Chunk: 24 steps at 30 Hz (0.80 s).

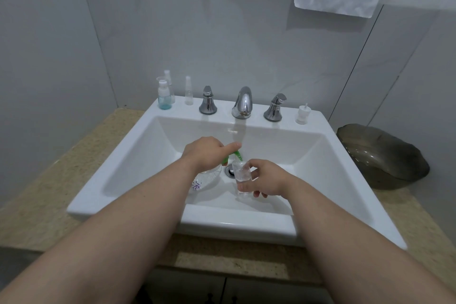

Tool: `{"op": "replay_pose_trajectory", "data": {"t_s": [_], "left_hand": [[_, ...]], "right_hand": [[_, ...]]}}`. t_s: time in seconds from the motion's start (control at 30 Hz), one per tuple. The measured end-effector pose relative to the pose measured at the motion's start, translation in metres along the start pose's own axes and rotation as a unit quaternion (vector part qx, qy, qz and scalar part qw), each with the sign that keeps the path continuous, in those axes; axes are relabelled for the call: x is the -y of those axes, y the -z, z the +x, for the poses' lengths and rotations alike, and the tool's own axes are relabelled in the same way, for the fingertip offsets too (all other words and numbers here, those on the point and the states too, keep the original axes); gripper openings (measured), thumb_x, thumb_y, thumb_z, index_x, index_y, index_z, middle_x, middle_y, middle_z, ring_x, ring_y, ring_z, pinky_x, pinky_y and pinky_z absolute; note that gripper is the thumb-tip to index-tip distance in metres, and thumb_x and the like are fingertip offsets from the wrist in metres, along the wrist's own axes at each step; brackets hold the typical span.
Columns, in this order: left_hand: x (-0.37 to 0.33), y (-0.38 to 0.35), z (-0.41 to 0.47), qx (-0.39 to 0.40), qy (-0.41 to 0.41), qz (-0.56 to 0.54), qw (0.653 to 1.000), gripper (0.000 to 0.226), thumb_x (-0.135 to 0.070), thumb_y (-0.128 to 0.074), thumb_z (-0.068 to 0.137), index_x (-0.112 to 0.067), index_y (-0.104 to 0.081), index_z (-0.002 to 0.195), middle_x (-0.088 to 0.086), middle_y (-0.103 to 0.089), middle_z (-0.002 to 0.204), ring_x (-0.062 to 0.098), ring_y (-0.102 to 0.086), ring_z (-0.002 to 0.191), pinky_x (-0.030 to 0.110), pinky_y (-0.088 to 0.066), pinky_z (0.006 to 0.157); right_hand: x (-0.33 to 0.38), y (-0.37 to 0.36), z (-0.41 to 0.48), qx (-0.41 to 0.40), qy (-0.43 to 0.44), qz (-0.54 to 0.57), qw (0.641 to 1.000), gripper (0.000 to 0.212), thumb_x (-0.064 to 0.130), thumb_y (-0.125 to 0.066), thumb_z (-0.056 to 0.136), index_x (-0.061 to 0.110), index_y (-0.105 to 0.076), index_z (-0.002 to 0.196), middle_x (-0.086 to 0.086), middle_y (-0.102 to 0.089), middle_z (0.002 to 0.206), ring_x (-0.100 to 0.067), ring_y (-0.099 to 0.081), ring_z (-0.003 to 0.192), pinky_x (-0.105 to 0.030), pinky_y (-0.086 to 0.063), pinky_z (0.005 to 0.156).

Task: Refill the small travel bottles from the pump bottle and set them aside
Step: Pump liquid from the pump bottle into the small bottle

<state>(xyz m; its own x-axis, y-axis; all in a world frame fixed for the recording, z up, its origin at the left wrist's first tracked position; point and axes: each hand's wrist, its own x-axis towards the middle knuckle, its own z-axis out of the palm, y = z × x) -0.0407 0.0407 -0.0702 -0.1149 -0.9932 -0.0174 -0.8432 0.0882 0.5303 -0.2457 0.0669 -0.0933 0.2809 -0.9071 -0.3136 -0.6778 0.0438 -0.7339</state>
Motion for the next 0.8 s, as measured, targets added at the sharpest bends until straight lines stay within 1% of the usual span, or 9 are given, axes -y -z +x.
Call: {"op": "replay_pose_trajectory", "data": {"t_s": [0.1, 0.23, 0.37, 0.5, 0.57, 0.63, 0.7, 0.8], "left_hand": [[0.0008, 0.0001, 0.0001, 0.000, 0.000, -0.006, 1.000, 0.071, -0.082, -0.039, 0.090, -0.023, -0.073, 0.070, -0.010, -0.070, 0.076, 0.014, -0.064, 0.078, 0.034, -0.043, 0.074], [-0.0020, 0.0004, -0.0010, 0.000, 0.004, -0.008, 1.000, 0.063, -0.074, -0.041, 0.094, -0.024, -0.070, 0.068, -0.013, -0.064, 0.069, 0.012, -0.061, 0.073, 0.033, -0.039, 0.070], [-0.0024, -0.0003, 0.0021, 0.001, 0.008, -0.004, 1.000, 0.062, -0.069, -0.042, 0.094, -0.022, -0.072, 0.068, -0.009, -0.069, 0.076, 0.016, -0.063, 0.076, 0.033, -0.041, 0.071], [-0.0015, -0.0021, 0.0051, -0.002, 0.006, -0.007, 1.000, 0.058, -0.061, -0.044, 0.091, -0.014, -0.075, 0.074, -0.010, -0.070, 0.074, 0.018, -0.062, 0.074, 0.031, -0.041, 0.068], [-0.0007, -0.0026, 0.0064, -0.006, 0.003, -0.006, 1.000, 0.058, -0.057, -0.045, 0.090, -0.010, -0.075, 0.077, -0.008, -0.069, 0.072, 0.020, -0.061, 0.072, 0.031, -0.041, 0.066], [-0.0002, -0.0029, 0.0071, -0.008, 0.000, -0.003, 1.000, 0.054, -0.054, -0.046, 0.090, -0.010, -0.070, 0.070, -0.006, -0.066, 0.067, 0.021, -0.058, 0.068, 0.030, -0.040, 0.063], [-0.0010, -0.0028, 0.0066, -0.012, -0.002, -0.002, 1.000, 0.049, -0.051, -0.047, 0.090, -0.014, -0.061, 0.060, -0.007, -0.059, 0.060, 0.020, -0.053, 0.064, 0.030, -0.037, 0.061], [-0.0013, -0.0023, 0.0065, -0.013, -0.002, -0.004, 1.000, 0.047, -0.049, -0.047, 0.090, -0.015, -0.057, 0.059, -0.006, -0.056, 0.058, 0.020, -0.051, 0.063, 0.030, -0.036, 0.060]], "right_hand": [[-0.0002, -0.0006, 0.0000, -0.001, -0.001, 0.000, 1.000, 0.049, 0.026, -0.086, 0.083, 0.021, -0.058, 0.124, 0.003, -0.074, 0.105, -0.013, -0.065, 0.061, -0.024, -0.047, 0.052], [-0.0002, 0.0003, -0.0006, 0.000, -0.001, -0.005, 1.000, 0.050, 0.026, -0.086, 0.084, 0.020, -0.058, 0.124, 0.003, -0.074, 0.105, -0.013, -0.065, 0.061, -0.025, -0.047, 0.053], [-0.0004, 0.0001, 0.0000, -0.001, 0.000, -0.006, 1.000, 0.051, 0.027, -0.086, 0.083, 0.020, -0.057, 0.125, 0.001, -0.073, 0.106, -0.013, -0.065, 0.060, -0.025, -0.047, 0.053], [-0.0012, -0.0005, 0.0007, 0.001, 0.004, 0.002, 1.000, 0.048, 0.024, -0.086, 0.083, 0.019, -0.058, 0.122, 0.000, -0.074, 0.106, -0.014, -0.064, 0.059, -0.026, -0.046, 0.052], [-0.0015, -0.0006, 0.0013, 0.001, 0.003, 0.001, 1.000, 0.048, 0.024, -0.086, 0.083, 0.020, -0.058, 0.122, 0.000, -0.075, 0.105, -0.013, -0.064, 0.059, -0.026, -0.046, 0.052], [-0.0016, -0.0006, 0.0019, 0.003, 0.002, 0.001, 1.000, 0.048, 0.024, -0.086, 0.082, 0.021, -0.058, 0.121, 0.002, -0.075, 0.103, -0.013, -0.064, 0.058, -0.026, -0.046, 0.052], [-0.0017, -0.0004, 0.0021, 0.002, 0.001, 0.001, 1.000, 0.048, 0.024, -0.087, 0.082, 0.021, -0.059, 0.120, 0.002, -0.075, 0.103, -0.013, -0.064, 0.057, -0.025, -0.046, 0.051], [-0.0019, -0.0007, 0.0024, 0.002, 0.003, -0.001, 1.000, 0.048, 0.024, -0.087, 0.082, 0.021, -0.059, 0.121, 0.001, -0.075, 0.104, -0.013, -0.064, 0.058, -0.025, -0.046, 0.051]]}}
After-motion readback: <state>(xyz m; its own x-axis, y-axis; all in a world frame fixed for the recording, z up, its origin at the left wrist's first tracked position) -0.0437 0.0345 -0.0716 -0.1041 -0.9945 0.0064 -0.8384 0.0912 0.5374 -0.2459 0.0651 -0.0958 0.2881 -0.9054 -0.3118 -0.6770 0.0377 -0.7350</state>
